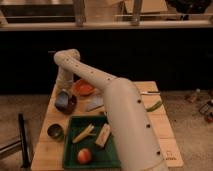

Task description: Place sponge in purple bowl

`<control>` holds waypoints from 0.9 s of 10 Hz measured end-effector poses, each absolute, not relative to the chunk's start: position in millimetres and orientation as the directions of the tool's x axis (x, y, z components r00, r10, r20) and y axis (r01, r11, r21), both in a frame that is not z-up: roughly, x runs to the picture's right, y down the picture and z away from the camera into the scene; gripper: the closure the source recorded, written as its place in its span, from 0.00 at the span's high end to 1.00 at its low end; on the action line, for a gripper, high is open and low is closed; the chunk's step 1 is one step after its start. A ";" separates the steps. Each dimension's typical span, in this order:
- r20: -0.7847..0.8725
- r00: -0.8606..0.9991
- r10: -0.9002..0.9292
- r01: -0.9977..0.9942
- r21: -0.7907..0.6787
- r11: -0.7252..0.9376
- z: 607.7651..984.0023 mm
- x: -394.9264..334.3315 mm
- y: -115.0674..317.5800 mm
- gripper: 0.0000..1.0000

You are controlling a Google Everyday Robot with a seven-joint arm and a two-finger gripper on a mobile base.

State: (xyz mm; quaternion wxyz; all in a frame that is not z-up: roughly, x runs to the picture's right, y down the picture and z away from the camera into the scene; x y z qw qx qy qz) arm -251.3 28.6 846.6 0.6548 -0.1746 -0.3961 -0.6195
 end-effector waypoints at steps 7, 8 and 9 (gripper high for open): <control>0.716 -0.055 -0.695 0.949 0.254 0.186 862.5 -252.2 9.0 0.80; 0.714 -0.050 -0.698 0.949 0.251 0.188 865.0 -252.4 5.2 0.80; 0.710 -0.038 -0.704 0.949 0.247 0.198 869.0 -252.6 -2.4 0.80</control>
